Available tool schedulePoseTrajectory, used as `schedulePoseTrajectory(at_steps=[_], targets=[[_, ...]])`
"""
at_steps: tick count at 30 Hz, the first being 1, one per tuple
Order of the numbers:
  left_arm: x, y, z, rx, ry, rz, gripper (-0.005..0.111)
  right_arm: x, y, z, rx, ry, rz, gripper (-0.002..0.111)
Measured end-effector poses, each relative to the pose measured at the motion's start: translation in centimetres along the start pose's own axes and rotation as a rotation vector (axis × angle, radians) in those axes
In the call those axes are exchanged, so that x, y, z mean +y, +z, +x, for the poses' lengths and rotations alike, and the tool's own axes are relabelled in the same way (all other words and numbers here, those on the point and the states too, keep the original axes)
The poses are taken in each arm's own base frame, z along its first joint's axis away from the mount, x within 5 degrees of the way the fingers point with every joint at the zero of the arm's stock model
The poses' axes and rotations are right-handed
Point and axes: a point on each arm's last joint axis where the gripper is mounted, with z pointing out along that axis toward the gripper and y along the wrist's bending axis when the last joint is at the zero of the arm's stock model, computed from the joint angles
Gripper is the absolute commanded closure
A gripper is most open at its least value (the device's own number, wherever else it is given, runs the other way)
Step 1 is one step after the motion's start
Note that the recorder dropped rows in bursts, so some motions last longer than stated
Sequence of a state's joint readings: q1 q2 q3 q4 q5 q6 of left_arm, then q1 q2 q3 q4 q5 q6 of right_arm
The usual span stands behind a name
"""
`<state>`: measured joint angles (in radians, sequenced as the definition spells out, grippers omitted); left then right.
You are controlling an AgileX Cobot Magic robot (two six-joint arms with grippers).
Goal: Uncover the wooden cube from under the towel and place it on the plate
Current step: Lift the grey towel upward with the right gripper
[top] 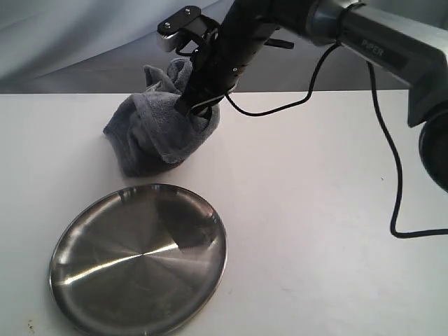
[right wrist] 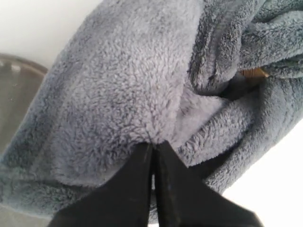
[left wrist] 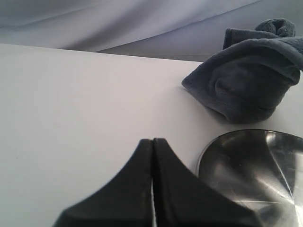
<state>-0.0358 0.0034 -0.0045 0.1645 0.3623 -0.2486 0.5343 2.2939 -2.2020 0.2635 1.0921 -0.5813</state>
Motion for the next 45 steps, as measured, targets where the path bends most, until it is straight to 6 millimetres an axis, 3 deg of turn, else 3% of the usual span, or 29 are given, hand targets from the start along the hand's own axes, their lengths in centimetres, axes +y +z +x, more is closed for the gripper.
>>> schedulePoseTrajectory(at_steps=[7, 25, 45], targets=[[0.0, 0.0, 0.0, 0.0, 0.0, 0.0, 0.107, 0.2, -2.9, 0.3, 0.081, -0.065, 0.032, 0.108], [0.0, 0.0, 0.0, 0.0, 0.0, 0.0, 0.107, 0.8, -9.7, -0.6, 0.024, -0.122, 0.144, 0.108], [0.0, 0.0, 0.0, 0.0, 0.0, 0.0, 0.107, 2.2, -10.7, -1.3, -0.073, -0.066, 0.019, 0.108]])
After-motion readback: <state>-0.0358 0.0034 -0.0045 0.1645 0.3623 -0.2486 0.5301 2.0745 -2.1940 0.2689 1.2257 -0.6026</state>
